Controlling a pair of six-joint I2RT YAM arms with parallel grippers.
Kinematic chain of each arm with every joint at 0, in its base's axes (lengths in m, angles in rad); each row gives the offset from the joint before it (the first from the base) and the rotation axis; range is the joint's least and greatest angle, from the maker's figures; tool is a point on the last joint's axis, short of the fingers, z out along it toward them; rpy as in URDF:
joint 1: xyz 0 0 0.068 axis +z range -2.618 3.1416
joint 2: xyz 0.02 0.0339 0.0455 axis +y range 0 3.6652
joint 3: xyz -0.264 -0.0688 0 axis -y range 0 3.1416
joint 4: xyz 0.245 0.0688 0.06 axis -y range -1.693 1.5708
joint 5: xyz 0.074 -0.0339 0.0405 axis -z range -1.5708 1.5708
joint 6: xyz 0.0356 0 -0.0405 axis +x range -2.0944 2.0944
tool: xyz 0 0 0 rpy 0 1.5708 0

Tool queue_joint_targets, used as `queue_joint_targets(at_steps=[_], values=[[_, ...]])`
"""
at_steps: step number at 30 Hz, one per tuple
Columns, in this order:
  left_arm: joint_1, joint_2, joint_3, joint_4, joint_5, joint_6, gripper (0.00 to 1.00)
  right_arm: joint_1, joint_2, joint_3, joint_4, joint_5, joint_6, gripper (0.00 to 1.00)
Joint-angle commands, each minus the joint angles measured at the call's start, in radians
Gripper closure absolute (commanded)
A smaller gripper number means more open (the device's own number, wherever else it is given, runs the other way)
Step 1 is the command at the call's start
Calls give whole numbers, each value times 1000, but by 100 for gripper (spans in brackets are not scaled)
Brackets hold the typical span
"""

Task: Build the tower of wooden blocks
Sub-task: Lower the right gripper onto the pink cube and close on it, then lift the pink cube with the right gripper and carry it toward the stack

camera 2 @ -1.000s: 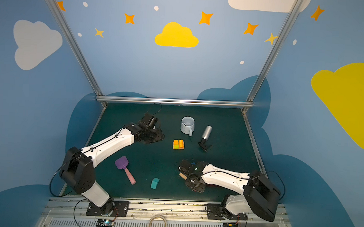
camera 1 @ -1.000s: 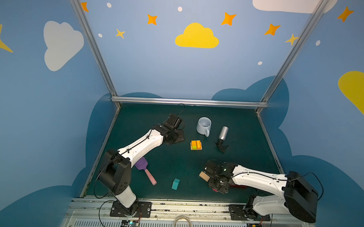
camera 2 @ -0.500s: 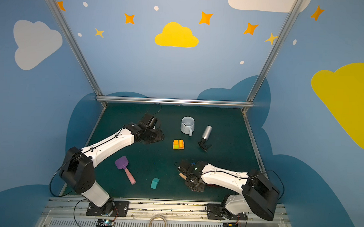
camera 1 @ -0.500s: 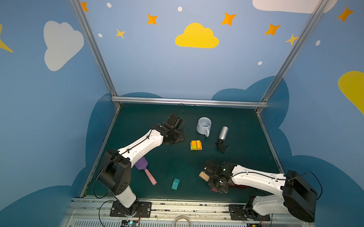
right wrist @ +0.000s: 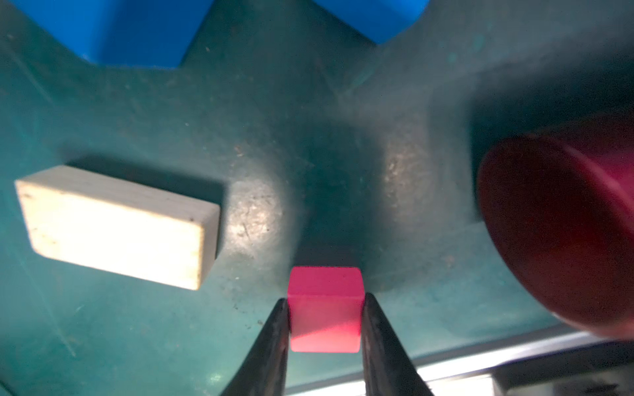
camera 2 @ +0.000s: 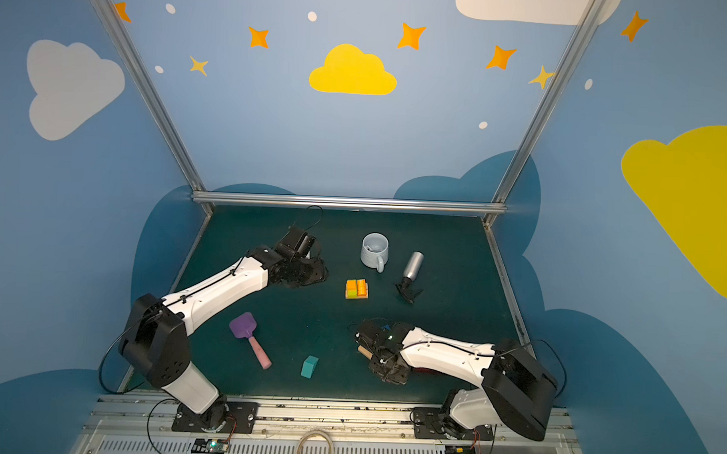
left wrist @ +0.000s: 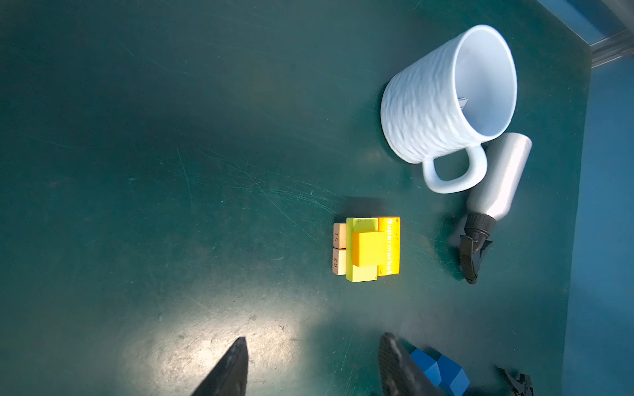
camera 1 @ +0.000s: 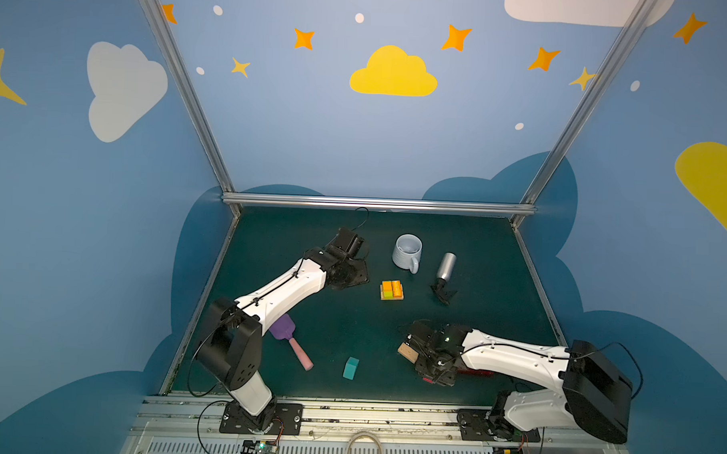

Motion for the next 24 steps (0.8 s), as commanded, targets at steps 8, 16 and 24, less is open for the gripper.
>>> queue_joint_targets(at_steps=[8, 16, 24], values=[[4, 1, -11, 4, -2, 0, 39, 4, 9, 7, -18, 7, -11, 74], [5, -4, -10, 1, -2, 6, 40, -14, -12, 124, -162, 64, -132, 75], [11, -4, -8, -6, 1, 18, 43, -115, 19, 298, -234, 70, -424, 75]])
